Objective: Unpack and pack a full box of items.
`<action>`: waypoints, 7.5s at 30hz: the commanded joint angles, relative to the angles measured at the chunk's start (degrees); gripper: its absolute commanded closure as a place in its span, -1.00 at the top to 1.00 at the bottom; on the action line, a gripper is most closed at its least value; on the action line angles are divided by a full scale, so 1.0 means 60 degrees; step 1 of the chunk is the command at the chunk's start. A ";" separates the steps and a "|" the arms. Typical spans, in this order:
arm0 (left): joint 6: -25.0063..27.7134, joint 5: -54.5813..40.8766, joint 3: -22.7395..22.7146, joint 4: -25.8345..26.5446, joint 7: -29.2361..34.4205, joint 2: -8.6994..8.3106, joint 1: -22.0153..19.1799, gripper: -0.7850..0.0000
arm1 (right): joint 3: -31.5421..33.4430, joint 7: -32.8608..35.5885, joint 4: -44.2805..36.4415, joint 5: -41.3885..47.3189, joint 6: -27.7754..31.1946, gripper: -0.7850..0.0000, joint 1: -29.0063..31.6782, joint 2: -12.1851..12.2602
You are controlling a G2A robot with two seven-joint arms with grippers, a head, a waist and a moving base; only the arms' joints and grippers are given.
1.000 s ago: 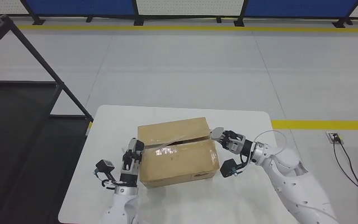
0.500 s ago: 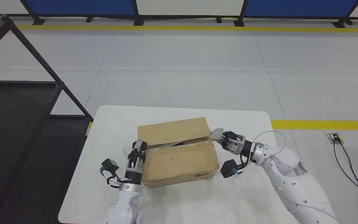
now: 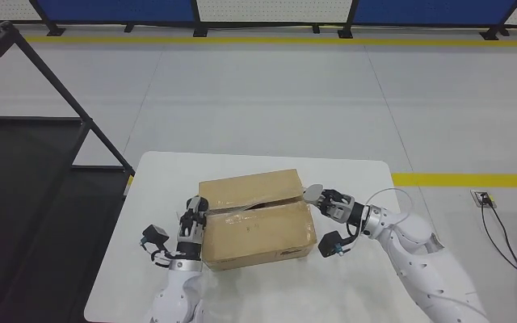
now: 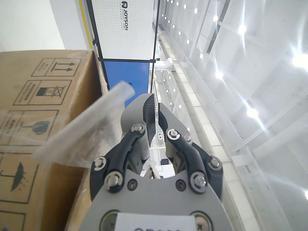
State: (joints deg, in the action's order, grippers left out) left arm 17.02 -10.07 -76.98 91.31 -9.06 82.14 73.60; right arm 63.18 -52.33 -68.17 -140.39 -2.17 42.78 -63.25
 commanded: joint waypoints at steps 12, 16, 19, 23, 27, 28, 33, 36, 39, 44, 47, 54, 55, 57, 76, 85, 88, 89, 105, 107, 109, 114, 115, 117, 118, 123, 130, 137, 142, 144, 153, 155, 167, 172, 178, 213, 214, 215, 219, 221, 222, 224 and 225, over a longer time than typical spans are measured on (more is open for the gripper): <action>-0.1153 -0.0043 -0.0035 -0.0336 0.0460 0.0020 -0.0333 -0.73 | -0.0142 -0.0041 0.0202 0.0093 -0.0044 -1.00 -0.0080 -0.0018; -0.1592 0.0181 -0.0138 -0.0106 0.0647 -0.0014 -0.0159 -0.73 | -0.0144 -0.0061 0.0184 0.0106 -0.0019 -1.00 -0.0073 -0.0007; -0.1832 0.0356 -0.0215 0.0094 0.0725 -0.0036 -0.0046 -0.77 | -0.0154 -0.0055 0.0195 0.0113 -0.0006 -1.00 -0.0096 -0.0004; -0.1847 0.0967 -0.0303 0.0272 0.0726 -0.0075 0.0039 -0.87 | -0.0204 -0.0093 0.0244 0.0126 -0.0027 -1.00 -0.0154 -0.0013; -0.1885 0.1946 -0.0272 0.0286 0.0549 -0.0108 0.0087 -1.00 | -0.0255 -0.0111 0.0308 0.0136 -0.0041 -1.00 -0.0206 -0.0022; -0.1877 0.2170 -0.0262 0.0296 0.0498 -0.0113 0.0082 -1.00 | -0.0265 -0.0110 0.0317 0.0140 -0.0047 -1.00 -0.0214 -0.0024; -0.1377 0.2527 -0.0244 0.0723 0.0374 -0.0123 0.0422 -1.00 | -0.0302 -0.0083 0.0349 0.0146 -0.0067 -1.00 -0.0231 -0.0027; -0.1031 0.3070 -0.0423 0.1042 0.0292 -0.0172 0.0773 -1.00 | -0.0316 -0.0080 0.0342 0.0143 -0.0097 -1.00 -0.0225 -0.0025; -0.0658 0.3561 -0.0662 0.1289 0.0269 -0.0226 0.1053 -1.00 | -0.0316 -0.0108 0.0310 0.0132 -0.0215 -1.00 -0.0213 -0.0020; -0.0237 0.4110 -0.0932 0.1530 0.0636 -0.0310 0.1416 1.00 | -0.0276 -0.0061 0.0297 0.0239 -0.0473 -1.00 -0.0162 -0.0024; -0.0237 0.4110 -0.0932 0.1530 0.0636 -0.0310 0.1416 1.00 | -0.0276 -0.0061 0.0297 0.0239 -0.0473 -1.00 -0.0162 -0.0024; -0.0237 0.4110 -0.0932 0.1530 0.0636 -0.0310 0.1416 1.00 | -0.0276 -0.0061 0.0297 0.0239 -0.0473 -1.00 -0.0162 -0.0024; -0.0237 0.4110 -0.0932 0.1530 0.0636 -0.0310 0.1416 1.00 | -0.0276 -0.0061 0.0297 0.0239 -0.0473 -1.00 -0.0162 -0.0024; -0.0505 0.3861 -0.1003 0.1546 0.0866 -0.0318 0.1348 1.00 | -0.0276 -0.0061 0.0297 0.0239 -0.0473 -1.00 -0.0162 -0.0024; -0.1281 1.0709 -0.1173 0.1909 0.2274 -0.0684 0.0443 -1.00 | -0.0144 0.0149 -0.0200 0.0154 -0.0361 -1.00 0.0401 0.0072; -0.1054 1.0442 -0.0839 0.1347 0.3477 -0.0717 -0.0155 -1.00 | -0.0204 -0.0128 -0.0529 -0.0501 -0.0438 -1.00 0.0409 0.0144; -0.1061 1.0427 -0.0819 0.1302 0.3685 -0.0734 -0.0281 -1.00 | -0.0254 -0.0152 -0.0565 -0.0588 -0.0398 -1.00 0.0390 0.0147; -0.1065 1.0423 -0.0815 0.1297 0.3710 -0.0739 -0.0296 -1.00 | -0.0267 -0.0144 -0.0562 -0.0595 -0.0378 -1.00 0.0378 0.0145; -0.1201 1.0145 -0.0703 0.0747 0.4126 -0.0798 -0.0531 -1.00 | -0.0495 -0.0129 -0.0430 -0.0904 -0.0179 -1.00 0.0131 0.0134; -0.1189 1.0120 -0.0702 0.0737 0.4208 -0.0810 -0.0557 -1.00 | -0.0491 -0.0189 -0.0405 -0.0969 -0.0162 -1.00 0.0117 0.0149; -0.1195 1.0101 -0.0707 0.0739 0.4245 -0.0821 -0.0558 -1.00 | -0.0492 -0.0257 -0.0359 -0.1031 -0.0129 -1.00 0.0090 0.0162; -0.1207 1.0071 -0.0702 0.0758 0.4212 -0.0842 -0.0545 -1.00 | -0.0510 -0.0296 -0.0241 -0.1064 -0.0088 1.00 0.0029 0.0173; -0.1211 1.0069 -0.0697 0.0764 0.4207 -0.0846 -0.0538 -1.00 | -0.0517 -0.0291 -0.0220 -0.1076 -0.0083 1.00 0.0019 0.0174; -0.1211 1.0078 -0.0681 0.0780 0.4209 -0.0855 -0.0528 -1.00 | -0.0531 -0.0300 -0.0206 -0.1081 -0.0081 1.00 0.0002 0.0176; -0.1206 1.0083 -0.0679 0.0789 0.4192 -0.0860 -0.0524 -1.00 | -0.0536 -0.0300 -0.0200 -0.1077 -0.0083 1.00 -0.0003 0.0177; -0.1224 1.0044 -0.0652 0.0805 0.4158 -0.0877 -0.0505 -1.00 | -0.0535 -0.0284 -0.0214 -0.1121 -0.0111 1.00 -0.0025 0.0192; -0.1238 1.0019 -0.0622 0.0877 0.4096 -0.0901 -0.0477 -1.00 | -0.0313 0.0088 -0.0423 -0.1125 -0.0505 1.00 0.0124 0.0245; -0.1264 0.9991 -0.0603 0.0892 0.4046 -0.0925 -0.0466 -1.00 | 0.0109 0.0628 -0.0809 -0.1129 -0.0918 1.00 0.0436 0.0341; -0.1236 0.9818 -0.0624 0.0962 0.3910 -0.0938 -0.0405 -1.00 | 0.0414 0.0619 -0.1143 -0.0557 -0.0533 1.00 0.0795 0.0410; -0.1218 0.9791 -0.0641 0.0988 0.3874 -0.0947 -0.0374 -1.00 | 0.0491 0.0647 -0.1258 -0.0130 0.0042 1.00 0.0809 0.0416; -0.1164 0.9731 -0.0641 0.0976 0.3851 -0.0982 -0.0328 -1.00 | 0.0921 0.0230 -0.1489 0.0446 0.0772 1.00 0.0889 0.0536; -0.1159 0.9726 -0.0632 0.0964 0.3841 -0.0989 -0.0331 -1.00 | 0.0852 0.0385 -0.1458 0.0231 0.0851 1.00 0.0845 0.0540; -0.1122 0.9658 -0.0666 0.0998 0.3786 -0.1037 -0.0240 -1.00 | 0.0658 0.1487 -0.1446 -0.0540 0.1122 1.00 0.0575 0.0538; -0.1124 0.9643 -0.0673 0.1037 0.3788 -0.1057 -0.0208 -1.00 | 0.0714 0.1681 -0.1497 -0.0656 0.1236 1.00 0.0592 0.0569; -0.1127 0.9623 -0.0680 0.1074 0.3745 -0.1079 -0.0175 -1.00 | 0.0861 0.2205 -0.1504 -0.0660 0.1121 1.00 0.0663 0.0589; -0.1105 0.9381 -0.0630 0.1090 0.3558 -0.1170 -0.0160 -1.00 | -0.0393 0.2040 -0.1336 0.0201 0.4402 -1.00 -0.0300 0.0413; -0.1101 0.9385 -0.0627 0.1087 0.3562 -0.1173 -0.0164 -1.00 | -0.0512 0.2081 -0.1186 0.0112 0.4377 -1.00 -0.0428 0.0386; -0.1090 0.9393 -0.0627 0.1079 0.3569 -0.1177 -0.0171 -1.00 | -0.0651 0.2130 -0.1085 0.0021 0.4329 -1.00 -0.0535 0.0353; -0.1095 0.9356 -0.0618 0.1061 0.3590 -0.1186 -0.0193 -1.00 | -0.1177 0.1961 -0.0840 -0.0463 0.4251 -1.00 -0.0852 0.0269; -0.1094 0.9341 -0.0616 0.1057 0.3595 -0.1191 -0.0204 -1.00 | -0.1364 0.2002 -0.0777 -0.0708 0.4383 -1.00 -0.0980 0.0247; -0.1098 0.9337 -0.0615 0.1060 0.3600 -0.1194 -0.0211 -1.00 | -0.1446 0.2005 -0.0743 -0.0821 0.4461 -1.00 -0.1040 0.0239; -0.1098 0.9312 -0.0618 0.1076 0.3591 -0.1198 -0.0216 -1.00 | -0.1579 0.2135 -0.0695 -0.1038 0.4608 -1.00 -0.1154 0.0224; -0.1102 0.9296 -0.0619 0.1084 0.3592 -0.1201 -0.0215 -1.00 | -0.1638 0.2179 -0.0689 -0.1095 0.4656 -1.00 -0.1197 0.0213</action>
State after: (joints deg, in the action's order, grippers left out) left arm 10.44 45.82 -80.68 97.77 12.51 74.95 72.30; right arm 53.66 -39.56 -72.34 -146.64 25.49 35.84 -61.91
